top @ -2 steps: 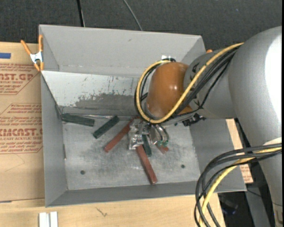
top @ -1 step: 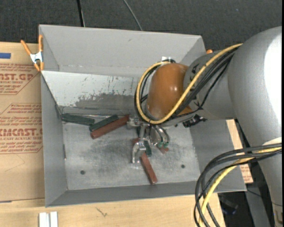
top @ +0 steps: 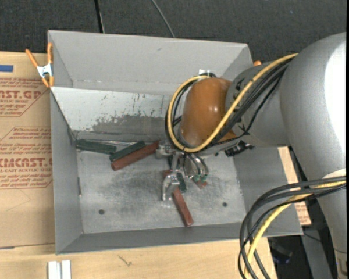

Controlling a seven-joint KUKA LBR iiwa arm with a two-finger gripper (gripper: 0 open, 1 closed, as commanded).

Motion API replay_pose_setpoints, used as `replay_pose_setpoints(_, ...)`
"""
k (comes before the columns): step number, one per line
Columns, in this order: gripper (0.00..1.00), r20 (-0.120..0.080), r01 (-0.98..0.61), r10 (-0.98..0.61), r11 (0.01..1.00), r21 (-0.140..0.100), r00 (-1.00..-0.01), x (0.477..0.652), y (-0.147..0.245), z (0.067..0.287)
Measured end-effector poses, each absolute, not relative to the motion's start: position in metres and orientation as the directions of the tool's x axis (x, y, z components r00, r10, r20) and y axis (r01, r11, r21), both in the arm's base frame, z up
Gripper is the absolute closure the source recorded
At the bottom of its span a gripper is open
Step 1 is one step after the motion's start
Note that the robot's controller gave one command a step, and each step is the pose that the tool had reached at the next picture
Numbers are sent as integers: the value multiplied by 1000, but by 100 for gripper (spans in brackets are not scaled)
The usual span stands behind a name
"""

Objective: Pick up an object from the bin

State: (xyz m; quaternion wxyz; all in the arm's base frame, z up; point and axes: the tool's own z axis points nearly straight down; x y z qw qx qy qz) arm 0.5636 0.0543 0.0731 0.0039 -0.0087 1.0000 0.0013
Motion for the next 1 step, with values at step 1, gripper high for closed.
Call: replay_pose_setpoints(1, 0, 1, 3, 3, 1000, 3, -1000, 576, 27, 75)
